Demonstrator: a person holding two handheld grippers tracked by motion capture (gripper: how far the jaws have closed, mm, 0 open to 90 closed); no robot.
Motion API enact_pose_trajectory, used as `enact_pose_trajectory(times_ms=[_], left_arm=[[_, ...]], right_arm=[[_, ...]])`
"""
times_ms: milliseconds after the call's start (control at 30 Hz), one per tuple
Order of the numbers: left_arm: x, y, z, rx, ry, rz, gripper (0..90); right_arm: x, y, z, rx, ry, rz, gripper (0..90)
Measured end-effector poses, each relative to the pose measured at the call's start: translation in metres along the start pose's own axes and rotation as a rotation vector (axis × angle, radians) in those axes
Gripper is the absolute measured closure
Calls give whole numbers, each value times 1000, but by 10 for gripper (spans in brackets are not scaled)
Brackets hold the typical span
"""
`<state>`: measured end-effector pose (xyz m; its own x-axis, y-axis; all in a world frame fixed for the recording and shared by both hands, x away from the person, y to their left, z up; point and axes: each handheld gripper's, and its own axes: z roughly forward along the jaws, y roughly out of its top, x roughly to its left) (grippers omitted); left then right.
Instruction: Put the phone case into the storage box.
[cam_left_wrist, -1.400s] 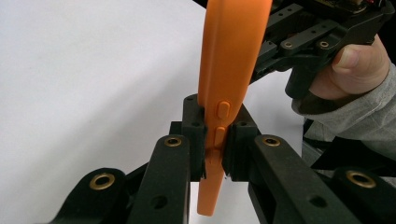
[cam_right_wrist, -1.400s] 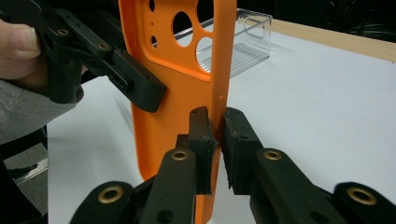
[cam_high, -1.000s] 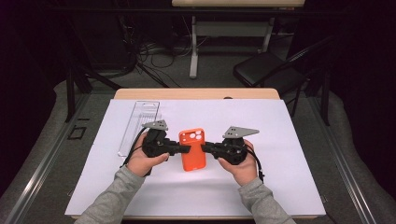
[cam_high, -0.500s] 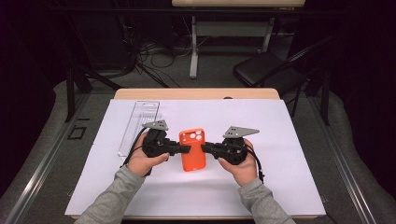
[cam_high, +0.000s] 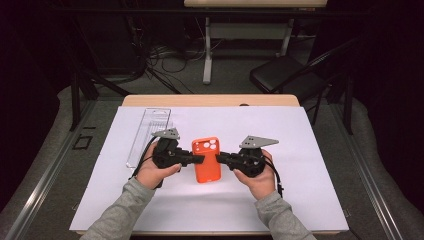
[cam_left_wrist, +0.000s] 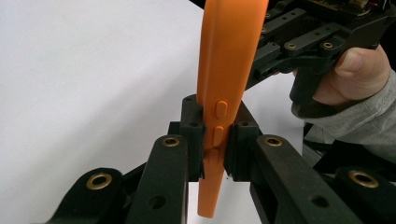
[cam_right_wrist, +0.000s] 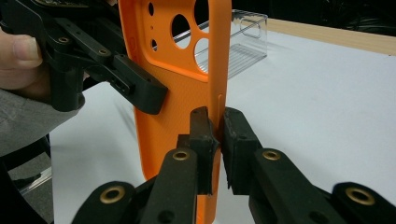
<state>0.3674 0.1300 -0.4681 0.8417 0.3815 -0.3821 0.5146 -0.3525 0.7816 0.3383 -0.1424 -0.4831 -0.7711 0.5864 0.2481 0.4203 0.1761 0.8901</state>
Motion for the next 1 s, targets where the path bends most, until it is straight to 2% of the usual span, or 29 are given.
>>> enact_pose_trajectory(times_ms=[200,567,800,1000], left_arm=[[0,0,1,-8,-5,2,787],[0,0,1,-40,-10,8,698],[1,0,1,-60,12,22,618],[1,1,0,-82,19,9,561]], right_arm=[[1,0,-1,-6,-13,5,839],[2,-1,0,-13,-24,7,846],[0,-1,-1,-14,-42,13,850],[-1,-1,-2,-18,-55,21,850]])
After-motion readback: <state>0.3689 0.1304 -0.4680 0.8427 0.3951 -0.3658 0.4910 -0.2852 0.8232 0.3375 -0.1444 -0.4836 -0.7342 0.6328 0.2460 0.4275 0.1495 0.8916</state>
